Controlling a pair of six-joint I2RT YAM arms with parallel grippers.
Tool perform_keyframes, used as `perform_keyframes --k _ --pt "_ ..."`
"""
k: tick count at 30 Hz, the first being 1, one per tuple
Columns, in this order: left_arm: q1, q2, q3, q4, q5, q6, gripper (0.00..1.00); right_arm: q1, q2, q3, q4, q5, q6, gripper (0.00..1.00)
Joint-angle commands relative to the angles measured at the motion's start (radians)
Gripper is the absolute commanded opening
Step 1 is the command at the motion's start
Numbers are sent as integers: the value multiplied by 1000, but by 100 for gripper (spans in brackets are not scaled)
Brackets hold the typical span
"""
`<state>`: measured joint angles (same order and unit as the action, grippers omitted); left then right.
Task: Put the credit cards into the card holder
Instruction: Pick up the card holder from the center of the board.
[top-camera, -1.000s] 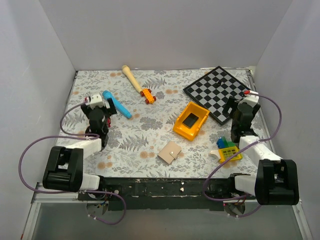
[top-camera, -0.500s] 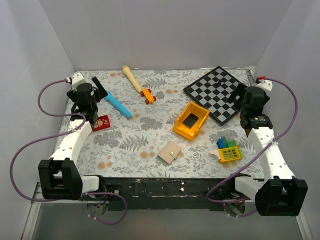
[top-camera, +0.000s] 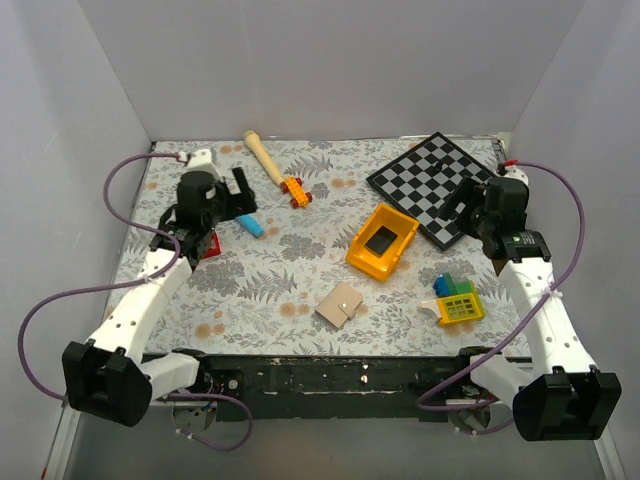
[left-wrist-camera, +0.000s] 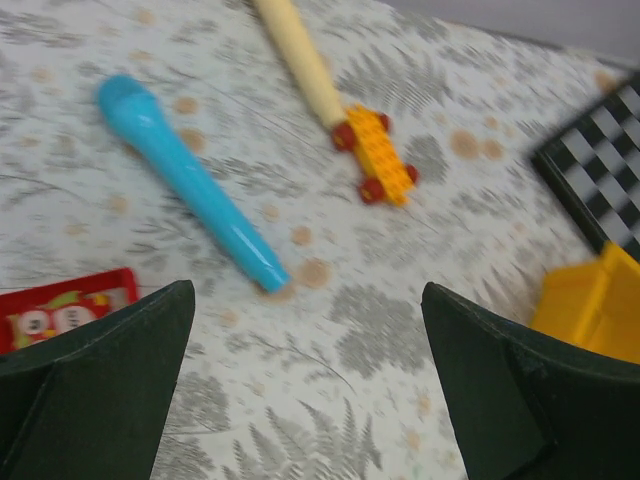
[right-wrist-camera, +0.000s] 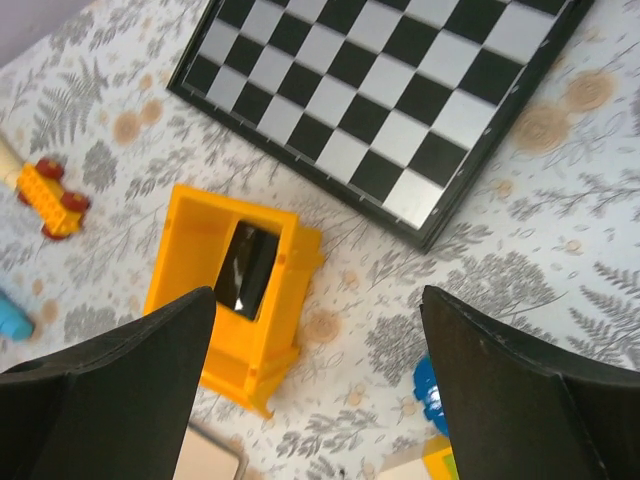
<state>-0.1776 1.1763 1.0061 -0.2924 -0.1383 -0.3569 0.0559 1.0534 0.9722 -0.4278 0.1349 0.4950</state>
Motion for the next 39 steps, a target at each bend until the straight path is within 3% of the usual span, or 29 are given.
perform_keyframes --k 1,5,10,17,25,32,39 --pt "-250 -26 -41 -48 23 -17 98 90 -45 -10 -84 -60 57 92" --pt "-431 8 -93 -18 0 -70 98 231 -121 -39 -159 3 88 92" --pt "-557 68 -132 39 -24 -53 98 358 -220 -125 -230 51 198 91" --pt "-582 193 -28 134 17 42 98 387 -368 -285 -307 132 324 90" --pt "-594 421 189 128 111 121 92 387 -437 -297 -341 83 329 88" --pt "-608 294 -44 156 183 32 83 403 -448 -375 -252 -53 319 80" --pt "-709 132 -286 205 155 -131 83 531 -365 -449 -152 -70 441 76"
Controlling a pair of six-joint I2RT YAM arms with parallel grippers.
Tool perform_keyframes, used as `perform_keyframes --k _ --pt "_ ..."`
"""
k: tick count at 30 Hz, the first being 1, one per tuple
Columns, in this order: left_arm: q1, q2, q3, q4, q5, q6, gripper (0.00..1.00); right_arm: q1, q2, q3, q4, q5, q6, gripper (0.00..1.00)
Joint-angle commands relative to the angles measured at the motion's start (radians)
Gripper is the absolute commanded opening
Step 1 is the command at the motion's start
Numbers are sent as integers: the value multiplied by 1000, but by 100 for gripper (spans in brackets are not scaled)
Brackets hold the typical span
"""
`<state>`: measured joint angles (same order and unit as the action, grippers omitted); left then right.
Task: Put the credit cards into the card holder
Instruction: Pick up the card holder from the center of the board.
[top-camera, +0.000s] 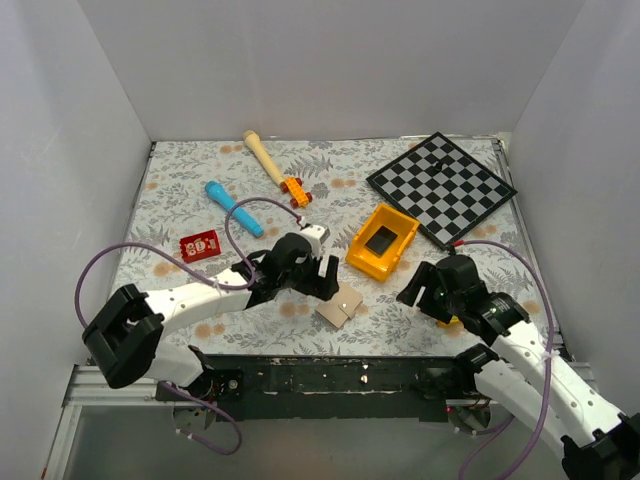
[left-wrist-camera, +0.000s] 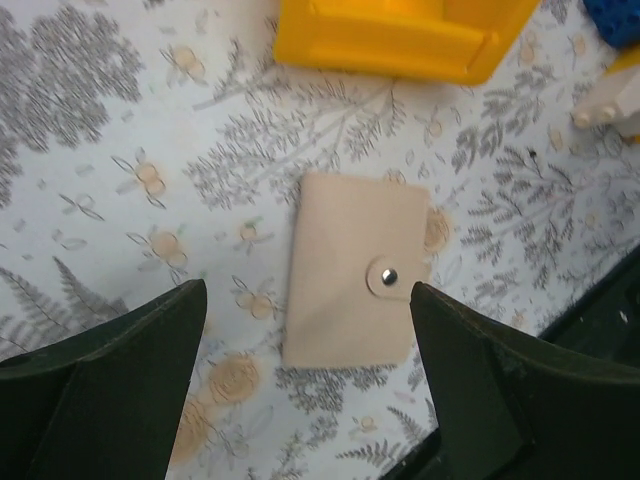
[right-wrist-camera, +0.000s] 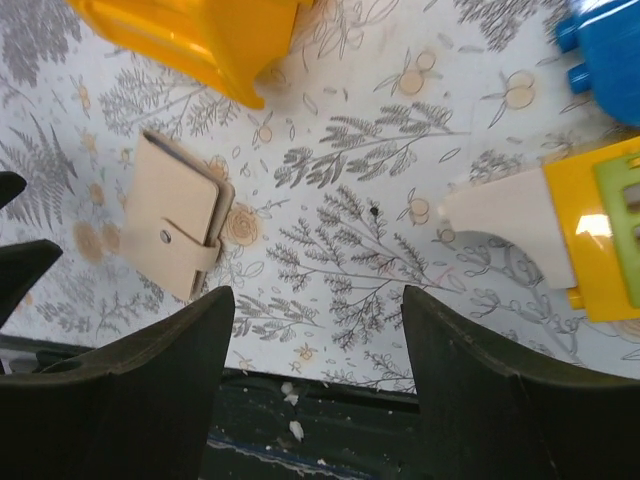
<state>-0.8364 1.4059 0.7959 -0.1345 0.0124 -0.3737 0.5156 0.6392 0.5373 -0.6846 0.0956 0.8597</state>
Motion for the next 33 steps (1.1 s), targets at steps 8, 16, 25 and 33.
perform_keyframes --k 8,16,25,33 --pt "-78 -82 -192 203 31 -228 85 244 275 -2 278 47 173 76" --pt "-78 -50 -175 203 4 -231 84 248 473 1 427 15 209 75" --pt "-78 -35 -201 237 44 -243 77 250 586 -5 560 -22 252 64" --pt "-78 -24 -230 262 46 -257 72 250 701 -19 671 -88 286 53"
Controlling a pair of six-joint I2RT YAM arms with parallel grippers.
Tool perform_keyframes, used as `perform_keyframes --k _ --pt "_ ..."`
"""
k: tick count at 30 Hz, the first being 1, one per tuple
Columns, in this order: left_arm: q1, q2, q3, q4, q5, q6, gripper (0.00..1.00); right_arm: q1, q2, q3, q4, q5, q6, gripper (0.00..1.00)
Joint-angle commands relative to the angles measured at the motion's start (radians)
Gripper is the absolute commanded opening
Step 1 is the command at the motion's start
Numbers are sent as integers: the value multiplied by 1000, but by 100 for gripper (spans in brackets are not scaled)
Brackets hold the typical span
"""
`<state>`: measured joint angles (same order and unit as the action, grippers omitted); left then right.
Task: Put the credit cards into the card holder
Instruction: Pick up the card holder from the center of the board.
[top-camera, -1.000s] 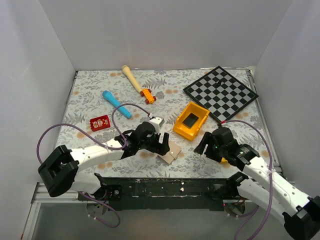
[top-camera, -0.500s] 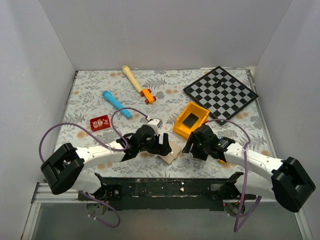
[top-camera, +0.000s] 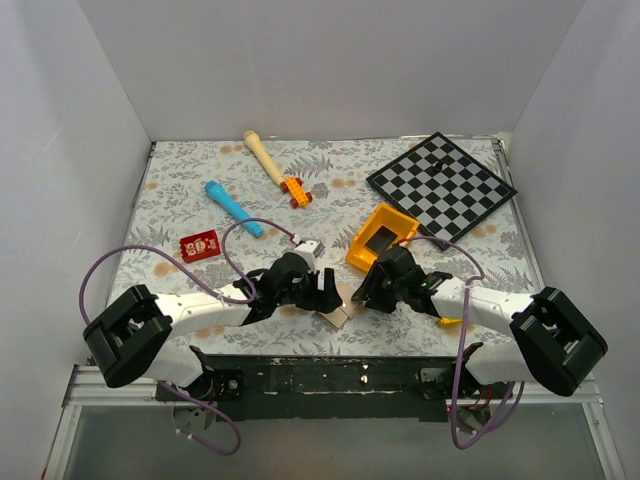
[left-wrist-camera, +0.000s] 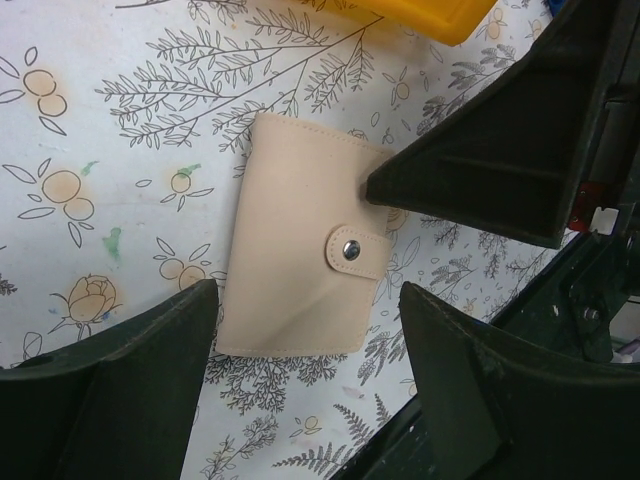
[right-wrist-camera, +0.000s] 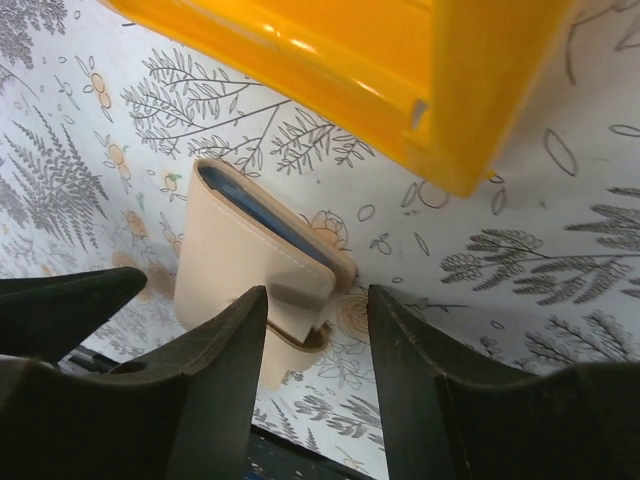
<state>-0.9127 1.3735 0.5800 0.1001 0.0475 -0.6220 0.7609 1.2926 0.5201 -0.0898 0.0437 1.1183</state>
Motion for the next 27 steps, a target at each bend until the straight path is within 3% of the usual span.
perform_keyframes --k 1,6,11,13,20,27 --pt "-2 9 -16 27 9 -10 72 5 56 0 79 -36 28 52" --pt "-2 12 -22 24 5 -12 72 5 82 -2 113 -36 26 39" --pt "-2 12 -29 20 -9 -13 72 5 67 -5 117 -36 3 17" --pt "-2 4 -31 12 -23 -12 72 5 53 -8 110 -22 -9 3" --pt "58 -47 -49 22 -48 -11 72 5 -48 -34 134 -30 -46 1" --pt "117 1 -108 177 129 -61 71 3 -180 -51 37 -16 -71 1"
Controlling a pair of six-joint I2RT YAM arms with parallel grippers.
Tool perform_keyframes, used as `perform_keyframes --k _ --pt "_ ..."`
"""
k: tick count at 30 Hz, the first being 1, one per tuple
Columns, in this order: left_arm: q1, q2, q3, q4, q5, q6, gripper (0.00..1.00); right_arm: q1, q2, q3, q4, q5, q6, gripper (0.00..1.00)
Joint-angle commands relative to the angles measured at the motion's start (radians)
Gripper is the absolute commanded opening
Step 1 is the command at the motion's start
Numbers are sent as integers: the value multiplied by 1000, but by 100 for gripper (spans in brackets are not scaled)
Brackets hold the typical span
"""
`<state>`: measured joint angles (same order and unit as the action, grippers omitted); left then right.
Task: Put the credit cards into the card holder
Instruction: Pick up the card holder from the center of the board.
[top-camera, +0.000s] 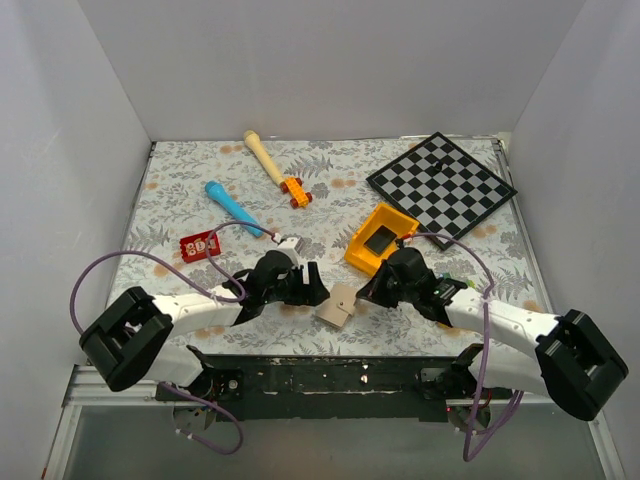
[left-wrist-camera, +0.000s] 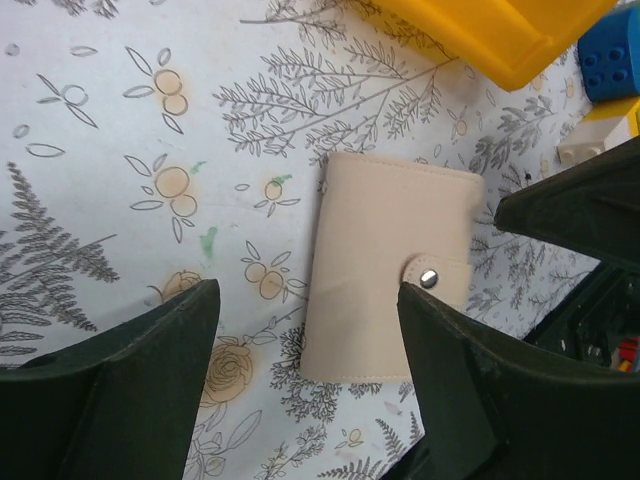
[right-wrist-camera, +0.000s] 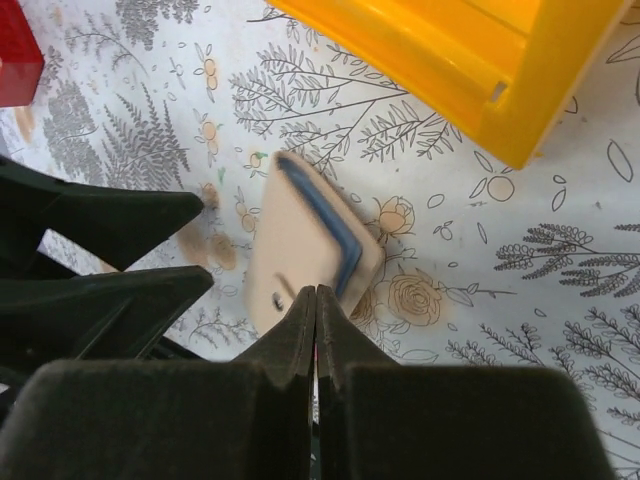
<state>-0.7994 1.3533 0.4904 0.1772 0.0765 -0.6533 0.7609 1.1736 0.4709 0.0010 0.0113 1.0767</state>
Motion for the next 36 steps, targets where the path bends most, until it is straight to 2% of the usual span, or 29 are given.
perform_keyframes --k 1,6,11,14,16,20,28,32,36 --pt "5 41 -26 122 124 -38 70 5 -69 2 -79 27 -31 1" --pt "-11 110 -49 263 215 -92 68 5 -126 -31 -102 38 -21 1" --pt "-32 138 -32 268 217 -91 67 5 -144 -18 -216 76 -8 1" --pt "-34 158 -33 274 224 -91 66 3 -141 -26 -207 49 -9 15" --pt "-37 170 -36 278 233 -92 65 6 -128 -35 -176 9 -1 19" --pt "-44 188 -42 297 244 -101 63 23 -68 -43 -122 -4 20 19" --pt "-63 216 -50 357 276 -126 59 44 118 -37 -35 -37 63 13" --pt "-67 244 -53 410 304 -141 50 46 164 -44 -10 -59 69 12" --pt "-69 250 -58 430 309 -150 32 48 166 -43 11 -56 71 11"
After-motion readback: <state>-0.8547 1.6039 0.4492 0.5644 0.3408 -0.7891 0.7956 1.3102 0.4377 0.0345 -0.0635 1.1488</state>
